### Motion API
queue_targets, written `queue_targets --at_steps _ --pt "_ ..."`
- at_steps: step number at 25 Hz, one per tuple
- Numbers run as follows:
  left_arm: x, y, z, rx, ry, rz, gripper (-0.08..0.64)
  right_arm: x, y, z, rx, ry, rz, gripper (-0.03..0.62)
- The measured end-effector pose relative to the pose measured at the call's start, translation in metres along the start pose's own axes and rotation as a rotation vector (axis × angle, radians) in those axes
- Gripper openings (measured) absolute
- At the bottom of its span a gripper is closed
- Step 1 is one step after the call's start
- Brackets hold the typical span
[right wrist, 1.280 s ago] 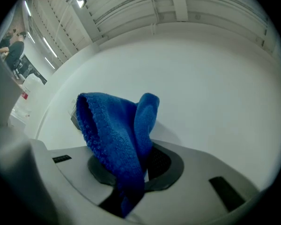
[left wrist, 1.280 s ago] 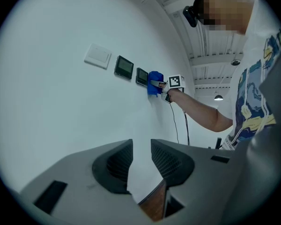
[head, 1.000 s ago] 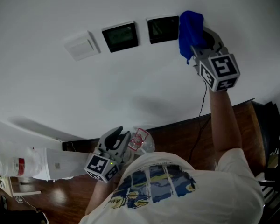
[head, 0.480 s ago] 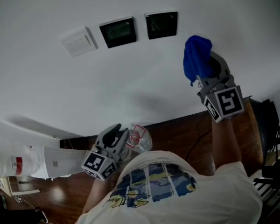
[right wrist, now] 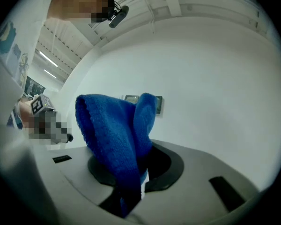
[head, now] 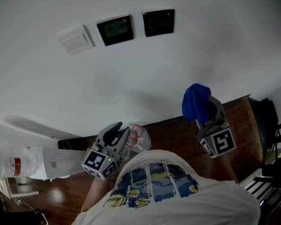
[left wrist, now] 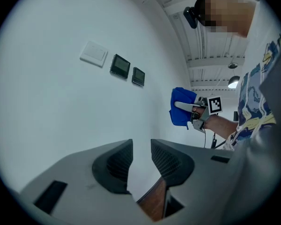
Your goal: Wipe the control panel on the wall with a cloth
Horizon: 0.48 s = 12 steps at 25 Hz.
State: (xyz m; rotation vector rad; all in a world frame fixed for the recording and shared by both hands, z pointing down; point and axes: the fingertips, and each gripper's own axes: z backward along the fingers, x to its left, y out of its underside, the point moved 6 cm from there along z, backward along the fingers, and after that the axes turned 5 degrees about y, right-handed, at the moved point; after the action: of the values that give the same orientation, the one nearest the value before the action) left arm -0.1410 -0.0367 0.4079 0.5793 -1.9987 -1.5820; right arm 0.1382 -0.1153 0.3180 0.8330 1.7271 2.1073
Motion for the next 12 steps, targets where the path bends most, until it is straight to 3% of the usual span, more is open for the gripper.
queue_targets --at_steps 12 --pt "-0.005 0.001 0.0 -0.003 0.007 -0.011 0.097 0.014 0.008 0.014 0.016 -0.008 -0.02 0.095"
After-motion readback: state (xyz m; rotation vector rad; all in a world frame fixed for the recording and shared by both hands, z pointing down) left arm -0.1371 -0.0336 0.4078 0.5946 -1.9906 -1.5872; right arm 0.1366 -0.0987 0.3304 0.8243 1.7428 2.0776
